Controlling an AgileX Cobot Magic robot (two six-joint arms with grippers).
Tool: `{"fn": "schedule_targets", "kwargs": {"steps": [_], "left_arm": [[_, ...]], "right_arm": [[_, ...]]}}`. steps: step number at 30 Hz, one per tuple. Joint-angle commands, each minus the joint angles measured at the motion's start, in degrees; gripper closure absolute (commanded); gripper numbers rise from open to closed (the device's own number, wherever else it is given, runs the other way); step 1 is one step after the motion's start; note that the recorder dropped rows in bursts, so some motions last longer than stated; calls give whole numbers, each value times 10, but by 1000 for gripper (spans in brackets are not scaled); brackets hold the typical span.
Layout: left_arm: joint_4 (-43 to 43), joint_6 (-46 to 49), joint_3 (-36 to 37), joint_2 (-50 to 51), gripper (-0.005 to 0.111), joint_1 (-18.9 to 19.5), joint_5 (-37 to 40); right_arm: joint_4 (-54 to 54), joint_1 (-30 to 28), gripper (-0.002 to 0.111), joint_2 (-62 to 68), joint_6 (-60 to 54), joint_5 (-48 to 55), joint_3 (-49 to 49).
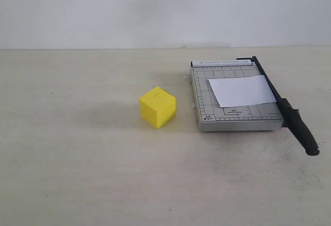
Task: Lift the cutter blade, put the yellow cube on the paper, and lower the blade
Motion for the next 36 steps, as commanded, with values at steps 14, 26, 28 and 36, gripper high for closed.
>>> {"fn": "schedule_targets", "kwargs": {"steps": [14, 26, 28, 36], "left_arm": [[2, -3, -2, -2, 102, -2, -8], [2, -3, -2, -2, 102, -2, -8], [2, -3, -2, -2, 102, -2, -8], [2, -3, -2, -2, 102, -2, -8]], "right_arm": [[-381, -2, 100, 705, -48, -93, -141], [-455, -2, 50, 751, -98, -128, -149], [-455, -2, 50, 761, -84, -140, -149], [-462, -2, 50, 745, -203, -208, -149]]}}
